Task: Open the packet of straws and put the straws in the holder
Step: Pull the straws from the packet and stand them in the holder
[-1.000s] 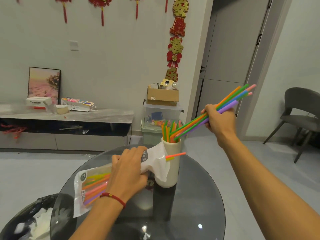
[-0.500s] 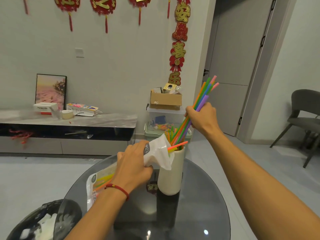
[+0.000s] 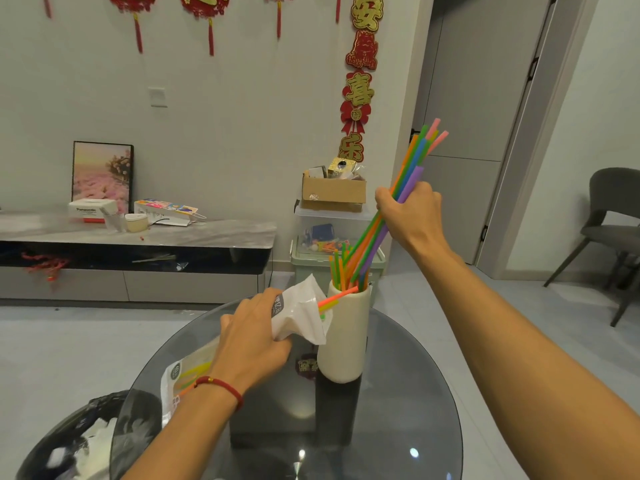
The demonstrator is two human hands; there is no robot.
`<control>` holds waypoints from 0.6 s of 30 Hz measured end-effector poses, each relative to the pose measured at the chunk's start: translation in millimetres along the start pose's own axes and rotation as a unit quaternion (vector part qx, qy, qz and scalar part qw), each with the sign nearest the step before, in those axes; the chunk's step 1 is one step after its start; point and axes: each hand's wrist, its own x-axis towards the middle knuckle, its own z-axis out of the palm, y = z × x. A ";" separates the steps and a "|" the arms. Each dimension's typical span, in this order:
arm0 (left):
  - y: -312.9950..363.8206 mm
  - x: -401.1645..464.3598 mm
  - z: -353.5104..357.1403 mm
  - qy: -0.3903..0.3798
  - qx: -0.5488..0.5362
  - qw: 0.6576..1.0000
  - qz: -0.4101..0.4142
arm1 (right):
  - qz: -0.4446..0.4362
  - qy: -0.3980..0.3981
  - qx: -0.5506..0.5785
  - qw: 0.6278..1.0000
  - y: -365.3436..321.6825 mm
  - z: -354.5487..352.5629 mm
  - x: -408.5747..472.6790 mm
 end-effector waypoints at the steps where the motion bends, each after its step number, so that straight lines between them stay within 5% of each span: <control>1: -0.3 0.1 0.5 0.000 -0.002 1.000 -0.001 | -0.009 0.001 -0.003 1.000 -0.9 0.1 0.6; 18: 0.6 -4.0 4.1 -0.009 -0.021 1.000 -0.010 | -0.039 -0.089 -0.075 0.993 6.0 25.0 -20.0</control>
